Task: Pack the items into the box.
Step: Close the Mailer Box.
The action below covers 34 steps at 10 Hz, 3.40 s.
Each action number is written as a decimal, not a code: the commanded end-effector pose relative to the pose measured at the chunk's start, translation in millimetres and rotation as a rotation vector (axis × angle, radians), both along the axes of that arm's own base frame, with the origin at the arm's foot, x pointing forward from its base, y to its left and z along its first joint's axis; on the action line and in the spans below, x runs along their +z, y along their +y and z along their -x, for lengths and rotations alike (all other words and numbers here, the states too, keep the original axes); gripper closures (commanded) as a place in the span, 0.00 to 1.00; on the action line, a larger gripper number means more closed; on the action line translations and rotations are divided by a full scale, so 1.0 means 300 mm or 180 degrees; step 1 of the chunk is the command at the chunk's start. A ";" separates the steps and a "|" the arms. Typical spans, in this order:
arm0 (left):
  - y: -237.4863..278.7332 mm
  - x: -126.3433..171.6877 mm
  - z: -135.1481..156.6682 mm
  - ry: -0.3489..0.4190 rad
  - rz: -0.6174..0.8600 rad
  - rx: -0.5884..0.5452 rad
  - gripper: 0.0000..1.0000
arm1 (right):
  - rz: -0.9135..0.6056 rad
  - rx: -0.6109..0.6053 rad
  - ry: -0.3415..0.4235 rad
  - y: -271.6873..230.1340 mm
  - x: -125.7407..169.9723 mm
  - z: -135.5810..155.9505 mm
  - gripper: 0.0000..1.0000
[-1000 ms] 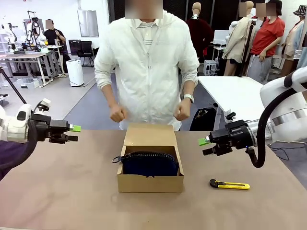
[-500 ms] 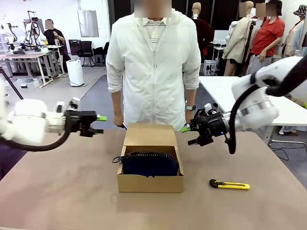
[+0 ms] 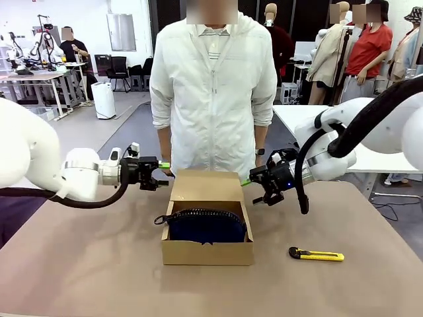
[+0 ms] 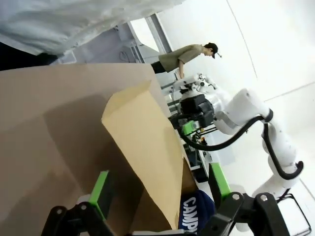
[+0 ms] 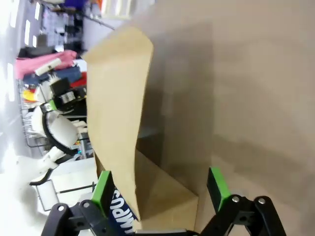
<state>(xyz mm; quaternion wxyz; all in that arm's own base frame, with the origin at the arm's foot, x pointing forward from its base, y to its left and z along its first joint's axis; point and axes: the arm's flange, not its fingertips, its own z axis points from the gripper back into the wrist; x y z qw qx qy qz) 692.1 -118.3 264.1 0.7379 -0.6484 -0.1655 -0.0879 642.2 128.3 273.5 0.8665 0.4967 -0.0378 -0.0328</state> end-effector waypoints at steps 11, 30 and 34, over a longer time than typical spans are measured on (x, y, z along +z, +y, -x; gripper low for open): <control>-0.176 -0.068 -0.043 0.0231 0.0186 -0.0570 0.19 | -0.1158 0.0224 0.0157 0.067 -0.089 -0.205 0.30; -0.207 0.179 0.003 -0.0662 0.0215 -0.0831 0.38 | -0.1306 0.0803 -0.0702 0.079 0.085 -0.086 0.42; -0.214 0.201 0.118 -0.1234 0.0177 -0.1142 0.38 | -0.1388 0.1351 -0.1366 0.114 0.079 -0.043 0.42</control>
